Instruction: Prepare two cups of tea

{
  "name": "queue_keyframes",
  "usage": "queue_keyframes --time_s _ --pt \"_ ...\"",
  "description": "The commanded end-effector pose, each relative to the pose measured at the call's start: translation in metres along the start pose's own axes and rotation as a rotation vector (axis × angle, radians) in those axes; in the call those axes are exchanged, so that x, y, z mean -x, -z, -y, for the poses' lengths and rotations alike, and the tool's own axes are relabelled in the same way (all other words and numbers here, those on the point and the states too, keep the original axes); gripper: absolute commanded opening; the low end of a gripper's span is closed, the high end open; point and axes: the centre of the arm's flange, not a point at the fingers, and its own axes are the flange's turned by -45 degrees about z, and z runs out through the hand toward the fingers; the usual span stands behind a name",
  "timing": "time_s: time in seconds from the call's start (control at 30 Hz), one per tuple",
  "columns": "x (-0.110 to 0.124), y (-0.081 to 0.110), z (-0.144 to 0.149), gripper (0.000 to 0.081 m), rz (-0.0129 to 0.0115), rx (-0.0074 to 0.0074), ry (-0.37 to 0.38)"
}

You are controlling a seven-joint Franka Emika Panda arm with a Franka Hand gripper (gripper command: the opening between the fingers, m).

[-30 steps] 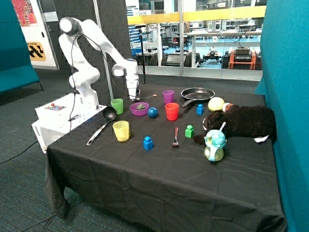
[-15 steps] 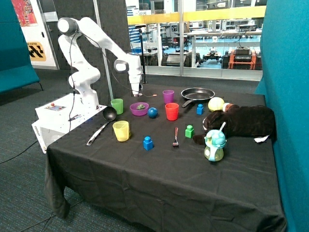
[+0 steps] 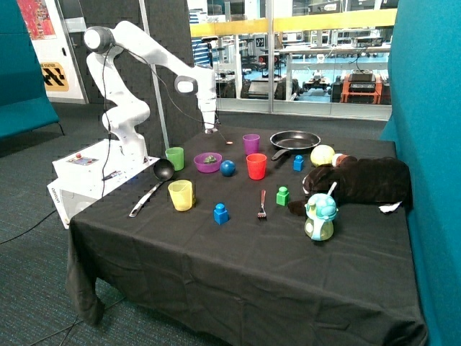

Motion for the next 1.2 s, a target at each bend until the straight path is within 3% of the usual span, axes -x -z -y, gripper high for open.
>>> queue_keyframes --time_s 0.0,0.3,0.8,1.17 --pt "-0.029 0.026 -0.007 0.0 0.0037 -0.003 0.049" --pt "-0.065 0.04 -0.008 0.0 0.0037 -0.0031 0.083" --pt "-0.124 0.046 -0.004 0.0 0.0036 -0.0031 0.118" --pt "-0.145 0.046 -0.038 0.0 0.0038 -0.0029 0.029"
